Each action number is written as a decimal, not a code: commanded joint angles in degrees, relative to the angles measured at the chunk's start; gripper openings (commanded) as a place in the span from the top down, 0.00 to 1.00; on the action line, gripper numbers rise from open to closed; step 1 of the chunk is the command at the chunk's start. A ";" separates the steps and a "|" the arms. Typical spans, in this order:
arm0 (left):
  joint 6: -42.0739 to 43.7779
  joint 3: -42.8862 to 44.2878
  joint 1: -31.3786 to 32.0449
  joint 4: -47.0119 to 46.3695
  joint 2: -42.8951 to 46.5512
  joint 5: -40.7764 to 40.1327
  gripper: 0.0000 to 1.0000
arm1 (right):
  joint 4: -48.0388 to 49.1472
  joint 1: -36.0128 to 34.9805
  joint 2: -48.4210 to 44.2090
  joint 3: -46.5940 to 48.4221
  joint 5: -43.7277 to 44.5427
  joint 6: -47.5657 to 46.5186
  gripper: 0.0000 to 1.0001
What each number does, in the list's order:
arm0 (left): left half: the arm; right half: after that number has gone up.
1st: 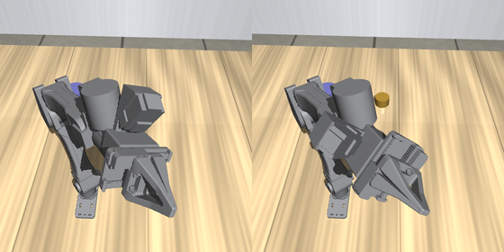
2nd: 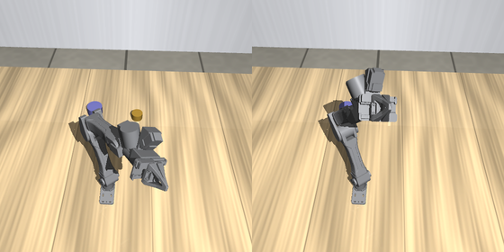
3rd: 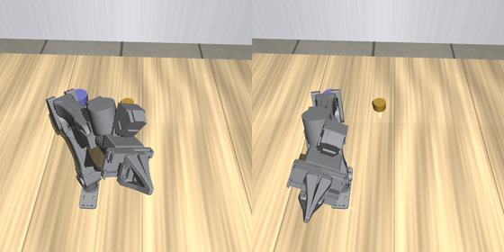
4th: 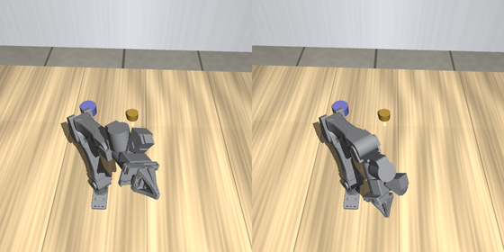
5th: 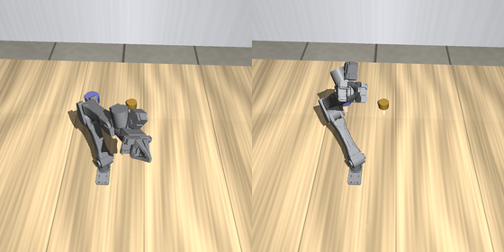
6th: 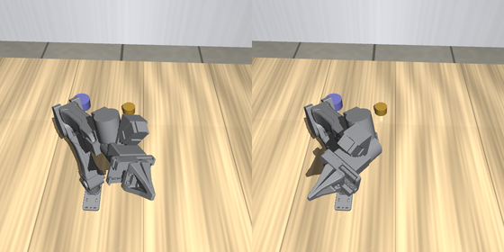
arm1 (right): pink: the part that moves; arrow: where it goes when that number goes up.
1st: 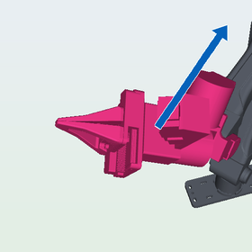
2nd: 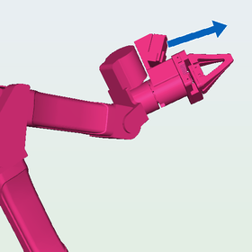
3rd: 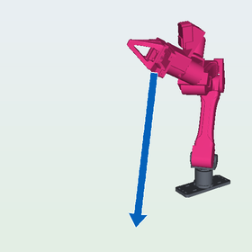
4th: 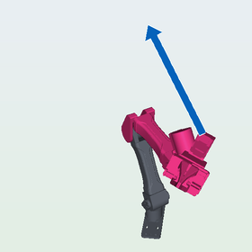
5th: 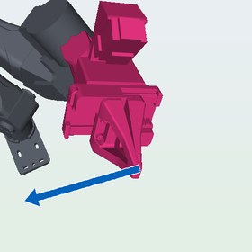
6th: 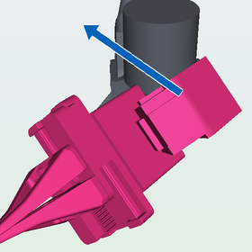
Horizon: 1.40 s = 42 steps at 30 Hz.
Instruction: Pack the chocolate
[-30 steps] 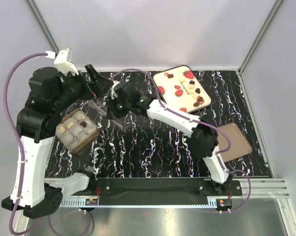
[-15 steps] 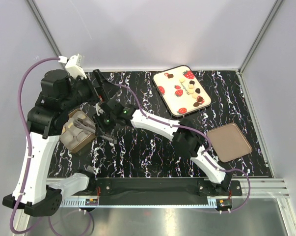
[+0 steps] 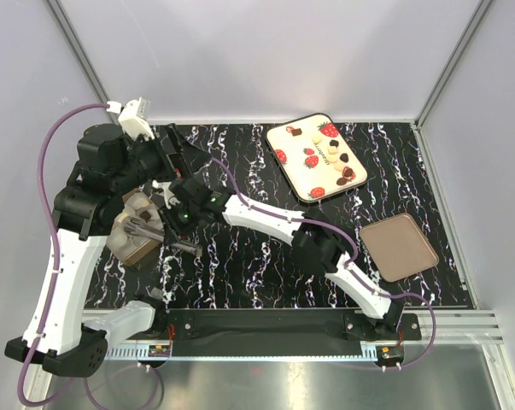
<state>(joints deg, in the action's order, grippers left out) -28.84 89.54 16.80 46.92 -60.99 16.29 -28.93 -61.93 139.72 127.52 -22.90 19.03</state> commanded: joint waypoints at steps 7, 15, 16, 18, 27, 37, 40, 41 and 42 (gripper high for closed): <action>0.01 0.46 -0.27 -2.97 1.05 1.64 0.01 | 2.56 -0.65 2.57 4.84 1.27 -1.45 0.60; -0.34 0.55 -0.27 -3.67 0.26 2.07 0.01 | 3.79 -0.65 1.08 3.87 3.91 -3.29 0.52; -0.25 0.55 -0.27 -3.76 0.17 2.07 0.01 | 3.88 -0.73 0.82 3.87 4.26 -3.38 0.52; -0.16 0.55 -0.27 -3.59 0.08 1.90 0.01 | 3.97 -0.73 0.64 3.96 4.44 -3.99 0.51; 1.15 2.13 -0.27 -2.62 -0.18 1.37 0.01 | 7.82 -0.65 -3.48 0.63 7.25 -5.40 0.51; 3.00 9.16 -0.27 1.34 -0.36 -3.11 0.01 | 13.80 -0.21 -15.17 -12.02 13.49 -7.60 0.55; 2.91 8.73 -0.27 1.34 -0.44 -3.99 0.01 | 15.30 0.49 -19.82 -16.42 15.76 -7.86 0.55; 2.83 8.55 -0.27 1.42 -0.44 -4.42 0.01 | 14.78 0.67 -20.79 -17.30 16.99 -8.04 0.56; 3.00 8.46 -0.27 1.60 -0.53 -4.78 0.01 | 14.52 0.93 -21.76 -19.14 18.31 -8.30 0.57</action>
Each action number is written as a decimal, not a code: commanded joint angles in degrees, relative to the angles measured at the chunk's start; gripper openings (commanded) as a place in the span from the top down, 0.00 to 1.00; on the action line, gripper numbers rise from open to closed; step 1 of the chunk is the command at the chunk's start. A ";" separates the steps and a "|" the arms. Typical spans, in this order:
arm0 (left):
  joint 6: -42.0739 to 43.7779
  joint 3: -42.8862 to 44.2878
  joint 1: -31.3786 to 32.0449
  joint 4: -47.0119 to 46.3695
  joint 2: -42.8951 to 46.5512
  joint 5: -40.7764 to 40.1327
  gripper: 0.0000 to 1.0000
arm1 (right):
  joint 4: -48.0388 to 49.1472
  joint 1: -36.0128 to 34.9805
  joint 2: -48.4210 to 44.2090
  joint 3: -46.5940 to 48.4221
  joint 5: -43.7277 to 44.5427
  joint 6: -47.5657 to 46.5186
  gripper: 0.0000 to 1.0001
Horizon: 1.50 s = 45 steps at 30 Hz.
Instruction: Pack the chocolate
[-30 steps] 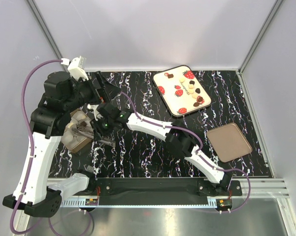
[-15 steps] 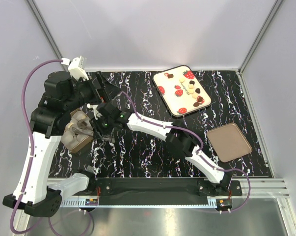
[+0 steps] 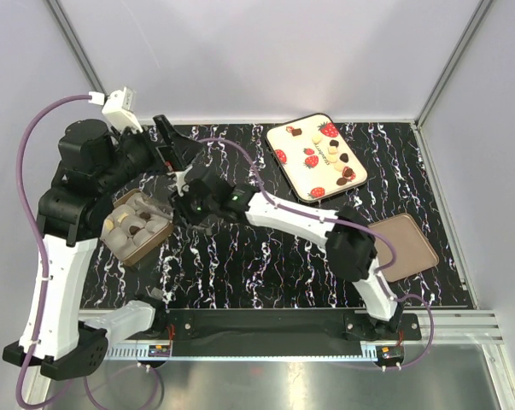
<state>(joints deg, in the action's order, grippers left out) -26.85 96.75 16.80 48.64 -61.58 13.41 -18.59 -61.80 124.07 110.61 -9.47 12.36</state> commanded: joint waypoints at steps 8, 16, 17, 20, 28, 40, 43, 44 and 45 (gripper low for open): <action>1.98 -3.76 -0.27 -1.27 1.11 -8.74 0.01 | 0.67 12.82 -20.35 -18.30 13.77 1.26 0.58; 2.94 -13.24 -0.27 -6.09 2.17 -10.59 0.01 | -3.12 28.12 -27.66 -30.71 22.12 0.83 0.57; 3.12 -14.91 -0.27 -6.80 2.60 -10.68 0.01 | -3.82 29.18 -27.22 -30.19 22.83 0.04 0.55; 3.47 -20.89 -0.27 -9.26 3.40 -11.04 0.01 | -4.18 33.14 -24.41 -27.57 23.54 -0.84 0.55; 2.15 -29.69 -0.27 -13.31 2.96 -7.44 0.01 | -4.44 40.35 -12.12 -14.91 18.62 -0.85 0.51; 3.65 -34.35 -0.27 -17.00 2.26 -9.63 0.01 | -6.02 43.43 -0.68 -1.01 13.78 -3.04 0.49; 3.82 -34.44 -0.27 -17.00 1.47 -9.37 0.01 | -5.93 43.43 0.64 -0.04 14.31 -3.83 0.47; 3.91 -34.35 -0.27 -17.09 1.38 -9.37 0.01 | -6.02 43.43 0.99 0.57 14.31 -4.10 0.46; 4.00 -34.35 -0.27 -17.09 1.20 -9.28 0.01 | -6.02 43.43 1.87 0.92 14.40 -4.19 0.45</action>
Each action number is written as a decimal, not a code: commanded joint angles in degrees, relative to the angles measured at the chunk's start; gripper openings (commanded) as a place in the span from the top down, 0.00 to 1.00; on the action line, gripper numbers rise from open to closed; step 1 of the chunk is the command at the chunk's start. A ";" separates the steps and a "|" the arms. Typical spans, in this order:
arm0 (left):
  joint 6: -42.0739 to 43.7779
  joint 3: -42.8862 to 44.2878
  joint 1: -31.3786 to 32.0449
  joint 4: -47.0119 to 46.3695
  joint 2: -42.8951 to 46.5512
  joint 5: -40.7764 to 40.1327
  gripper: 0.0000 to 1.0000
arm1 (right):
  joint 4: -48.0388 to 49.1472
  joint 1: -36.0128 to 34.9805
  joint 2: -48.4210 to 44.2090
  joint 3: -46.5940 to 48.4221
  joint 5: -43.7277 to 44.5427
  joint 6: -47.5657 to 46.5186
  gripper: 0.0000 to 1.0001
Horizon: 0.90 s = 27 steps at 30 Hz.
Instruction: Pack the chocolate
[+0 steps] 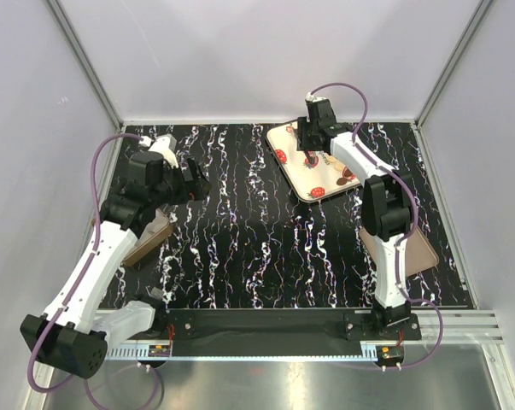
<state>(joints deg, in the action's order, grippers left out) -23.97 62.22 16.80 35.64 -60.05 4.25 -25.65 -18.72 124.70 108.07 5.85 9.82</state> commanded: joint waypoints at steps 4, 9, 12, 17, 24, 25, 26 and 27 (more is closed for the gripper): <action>1.20 0.36 -0.27 -4.26 -0.59 -0.21 0.01 | 0.86 0.26 3.26 5.30 -0.05 -2.44 0.42; 1.38 0.36 -0.19 -4.17 -0.77 -0.21 0.01 | 0.34 0.70 5.89 7.68 -0.57 -2.97 0.42; 1.47 0.45 -0.27 -4.09 -0.86 -0.38 0.01 | 0.42 0.88 6.60 7.86 -1.18 -2.97 0.42; 1.47 0.63 -0.27 -4.09 -1.03 -0.38 0.01 | 0.16 0.97 8.10 8.65 -1.80 -2.97 0.47; 1.29 1.15 -0.27 -3.91 -1.12 -0.38 0.01 | -0.37 0.97 6.96 8.65 -1.98 -2.88 0.53; 1.29 1.24 -0.27 -3.82 -1.12 -0.21 0.01 | -0.71 0.97 6.78 8.39 -2.07 -2.97 0.54; 1.29 1.33 -0.27 -3.73 -1.03 -0.12 0.01 | -0.81 0.97 6.52 8.30 -2.07 -2.88 0.57; 1.29 1.50 -0.27 -3.56 -0.95 -0.21 0.01 | -0.98 0.97 5.82 8.12 -2.07 -3.06 0.60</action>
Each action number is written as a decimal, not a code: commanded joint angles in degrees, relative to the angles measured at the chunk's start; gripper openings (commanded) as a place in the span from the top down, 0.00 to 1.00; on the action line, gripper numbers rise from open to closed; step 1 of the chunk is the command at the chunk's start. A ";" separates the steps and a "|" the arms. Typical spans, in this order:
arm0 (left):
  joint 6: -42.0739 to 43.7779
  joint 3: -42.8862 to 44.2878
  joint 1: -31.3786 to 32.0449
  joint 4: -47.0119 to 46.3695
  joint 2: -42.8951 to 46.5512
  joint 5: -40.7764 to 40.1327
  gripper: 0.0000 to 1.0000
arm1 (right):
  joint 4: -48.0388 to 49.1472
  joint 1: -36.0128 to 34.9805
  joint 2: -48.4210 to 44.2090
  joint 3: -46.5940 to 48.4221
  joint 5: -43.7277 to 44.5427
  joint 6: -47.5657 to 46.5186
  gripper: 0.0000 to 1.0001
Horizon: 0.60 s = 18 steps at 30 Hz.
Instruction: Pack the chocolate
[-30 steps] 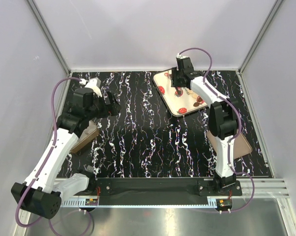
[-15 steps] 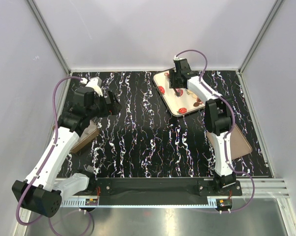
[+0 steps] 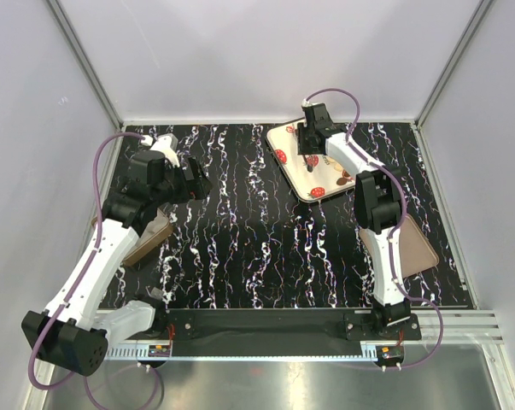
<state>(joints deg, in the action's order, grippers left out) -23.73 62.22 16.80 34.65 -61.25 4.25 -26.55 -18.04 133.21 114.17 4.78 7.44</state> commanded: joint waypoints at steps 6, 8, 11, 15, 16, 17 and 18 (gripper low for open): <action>0.17 2.56 -0.27 -2.14 1.57 -0.21 0.01 | -0.44 0.29 -8.65 -1.22 -0.91 -0.15 0.64; -0.44 3.35 -0.27 -2.05 1.66 0.14 0.01 | -0.18 0.20 -10.59 -3.33 -1.52 0.03 0.64; -1.15 5.10 -0.27 -1.35 1.40 1.02 0.01 | 0.09 0.29 -14.19 -5.88 -2.66 0.99 0.65; -1.15 8.53 -0.27 0.41 0.87 1.37 0.01 | 0.70 -0.67 -19.91 -9.66 -4.69 2.84 0.66; -0.97 10.19 -0.27 0.85 0.87 1.37 0.01 | 0.79 -1.20 -20.79 -10.97 -4.69 3.80 0.67; -0.88 10.99 -0.27 1.55 0.70 1.20 0.01 | 0.79 -1.81 -21.58 -11.60 -4.60 4.24 0.67; -0.71 11.78 -0.27 1.90 0.70 1.20 0.01 | 0.88 -3.65 -22.98 -12.47 -6.08 4.60 0.67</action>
<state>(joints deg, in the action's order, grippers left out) -24.45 69.28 16.80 36.73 -61.23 4.67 -28.05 -18.65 115.96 103.26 1.78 9.89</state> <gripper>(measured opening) 0.988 0.414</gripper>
